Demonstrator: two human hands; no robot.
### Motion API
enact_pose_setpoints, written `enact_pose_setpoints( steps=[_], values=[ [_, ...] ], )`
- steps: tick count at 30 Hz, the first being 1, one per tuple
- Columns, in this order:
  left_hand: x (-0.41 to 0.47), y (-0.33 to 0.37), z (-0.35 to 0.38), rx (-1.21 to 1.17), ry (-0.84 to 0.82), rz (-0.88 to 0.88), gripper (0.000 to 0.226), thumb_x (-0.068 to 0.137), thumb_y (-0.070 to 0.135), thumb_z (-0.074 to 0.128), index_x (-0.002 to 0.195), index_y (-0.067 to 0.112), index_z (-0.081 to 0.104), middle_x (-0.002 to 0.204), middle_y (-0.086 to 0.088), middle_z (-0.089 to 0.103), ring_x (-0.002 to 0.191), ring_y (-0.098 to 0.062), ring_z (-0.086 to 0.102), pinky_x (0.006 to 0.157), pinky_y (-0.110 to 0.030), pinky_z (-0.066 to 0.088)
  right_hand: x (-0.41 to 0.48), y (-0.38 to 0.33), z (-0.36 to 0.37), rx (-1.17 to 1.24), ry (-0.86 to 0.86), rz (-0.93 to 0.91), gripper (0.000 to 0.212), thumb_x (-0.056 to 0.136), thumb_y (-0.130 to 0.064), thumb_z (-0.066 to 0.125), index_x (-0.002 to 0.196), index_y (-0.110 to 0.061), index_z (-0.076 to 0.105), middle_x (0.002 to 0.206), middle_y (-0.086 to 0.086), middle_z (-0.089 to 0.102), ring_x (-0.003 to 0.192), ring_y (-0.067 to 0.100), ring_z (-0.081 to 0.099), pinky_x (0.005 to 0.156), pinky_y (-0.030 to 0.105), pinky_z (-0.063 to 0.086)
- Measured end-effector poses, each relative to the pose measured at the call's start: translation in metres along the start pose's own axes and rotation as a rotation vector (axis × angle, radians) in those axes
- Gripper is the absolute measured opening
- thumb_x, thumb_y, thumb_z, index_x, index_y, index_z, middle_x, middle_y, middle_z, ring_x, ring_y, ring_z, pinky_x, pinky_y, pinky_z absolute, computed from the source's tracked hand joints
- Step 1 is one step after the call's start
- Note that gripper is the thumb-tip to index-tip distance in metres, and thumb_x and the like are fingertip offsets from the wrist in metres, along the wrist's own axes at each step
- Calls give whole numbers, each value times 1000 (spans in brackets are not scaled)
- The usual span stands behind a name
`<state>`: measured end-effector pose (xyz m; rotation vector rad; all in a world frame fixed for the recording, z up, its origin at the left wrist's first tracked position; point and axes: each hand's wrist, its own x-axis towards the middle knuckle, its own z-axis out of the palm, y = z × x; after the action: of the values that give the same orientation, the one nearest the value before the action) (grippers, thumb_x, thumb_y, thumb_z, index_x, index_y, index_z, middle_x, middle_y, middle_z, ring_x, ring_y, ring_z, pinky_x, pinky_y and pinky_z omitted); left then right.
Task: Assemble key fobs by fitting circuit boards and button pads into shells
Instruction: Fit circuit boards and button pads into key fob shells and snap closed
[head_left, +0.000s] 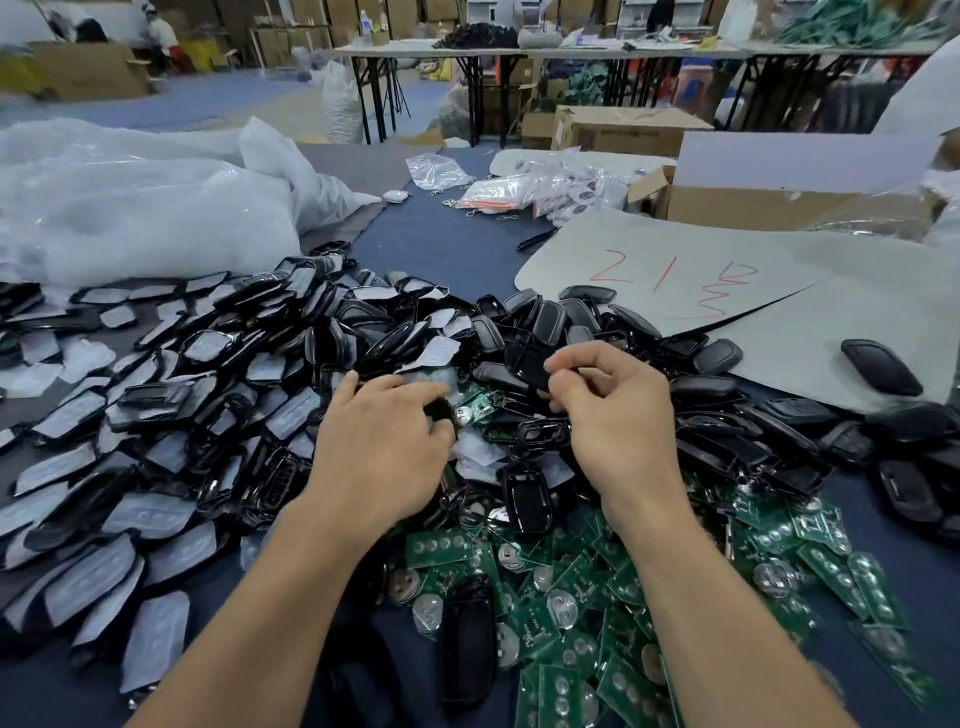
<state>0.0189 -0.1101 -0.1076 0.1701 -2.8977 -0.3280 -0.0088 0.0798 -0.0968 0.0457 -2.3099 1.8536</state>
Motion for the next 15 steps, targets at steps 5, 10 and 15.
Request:
enact_pose_setpoints(
  steps=[5,10,15],
  values=[
    [-8,7,-8,93,112,-110,34,91,22,60,123,25,71,112,0,73,124,-20,58,128,-43,13,-3,1,5,-41,-41,-15,32,94,-2,51,96,-34,51,66,-4,68,46,11,54,42,18,40],
    [-16,22,-14,-320,330,85,60,85,9,76,138,35,64,126,12,68,117,-7,61,104,-14,39,-5,-5,12,155,-107,55,23,93,-5,62,90,-27,57,57,2,67,48,16,56,53,28,47],
    [-12,31,-22,-1275,-9,-2,47,93,-4,67,117,36,74,109,11,80,96,-6,75,84,-19,57,-7,-12,16,386,-281,211,17,95,-5,67,82,-12,58,59,11,67,37,18,43,51,31,44]
  ],
)
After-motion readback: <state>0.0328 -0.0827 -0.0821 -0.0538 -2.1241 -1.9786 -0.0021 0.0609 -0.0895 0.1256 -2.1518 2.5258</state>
